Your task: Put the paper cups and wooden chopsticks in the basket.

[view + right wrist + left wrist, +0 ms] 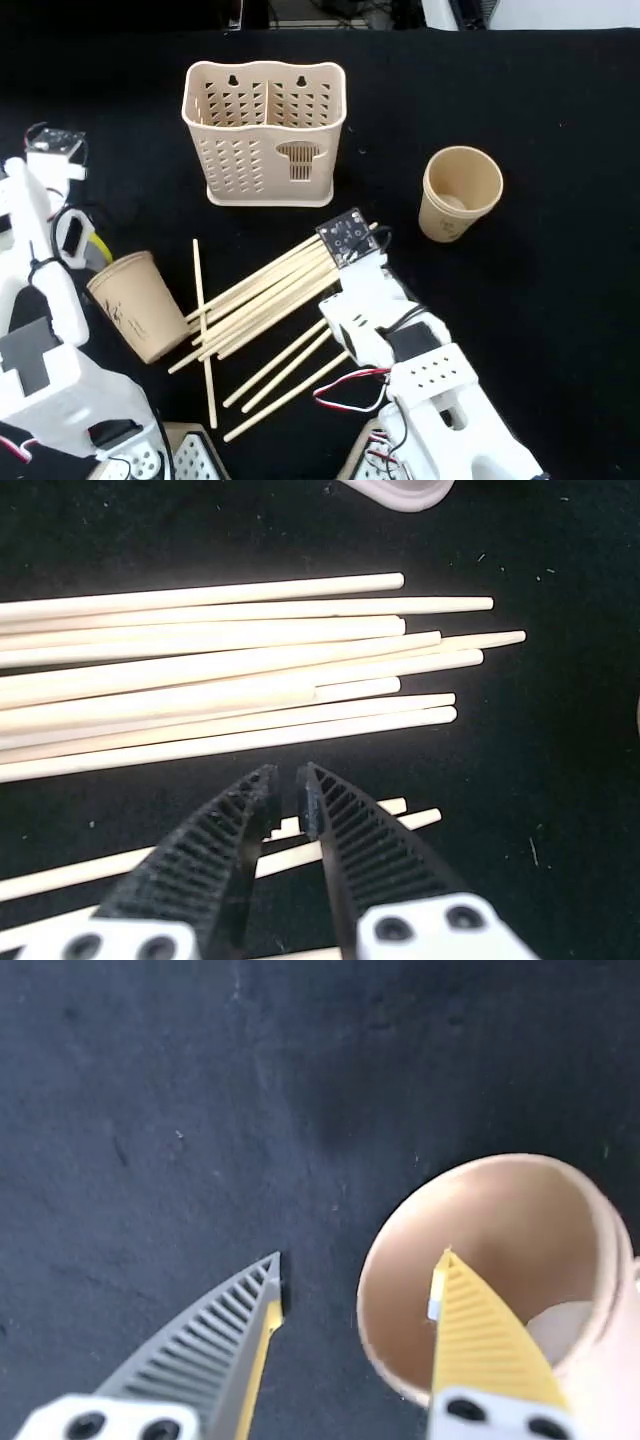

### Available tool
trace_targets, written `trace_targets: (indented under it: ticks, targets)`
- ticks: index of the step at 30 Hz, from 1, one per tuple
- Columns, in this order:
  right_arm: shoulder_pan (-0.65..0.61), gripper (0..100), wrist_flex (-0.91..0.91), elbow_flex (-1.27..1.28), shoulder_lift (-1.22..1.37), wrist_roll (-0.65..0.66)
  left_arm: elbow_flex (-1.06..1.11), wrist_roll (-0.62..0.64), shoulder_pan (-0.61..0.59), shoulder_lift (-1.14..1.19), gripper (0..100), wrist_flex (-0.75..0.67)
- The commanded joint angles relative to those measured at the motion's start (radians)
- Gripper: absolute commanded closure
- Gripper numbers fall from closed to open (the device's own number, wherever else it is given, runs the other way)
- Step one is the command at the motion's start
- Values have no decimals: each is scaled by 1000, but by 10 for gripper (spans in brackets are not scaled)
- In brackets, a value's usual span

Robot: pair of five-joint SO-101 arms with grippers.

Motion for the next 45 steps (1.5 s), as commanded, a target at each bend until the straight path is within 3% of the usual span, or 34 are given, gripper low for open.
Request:
trace_targets:
  ticks: [1, 16, 24, 32, 39, 45]
  targets:
    - [-9, 943, -21, -5, -13, -3, 19, -14, -4, -8, 755, 9]
    - [-9, 943, -23, 2, -18, 2, -48, -17, -87, -17, 755, 106]
    - [-9, 943, -69, 24, -18, 2, -136, -63, -211, -17, 755, 121]
    - [-9, 943, -69, 24, -18, 2, -176, -213, -288, -18, 755, 121]
    - [-9, 943, -69, 25, -16, 2, -283, -226, -355, -34, 755, 123]
    - [-9, 943, -69, 25, -16, 2, -117, -258, -421, -169, 755, 92]
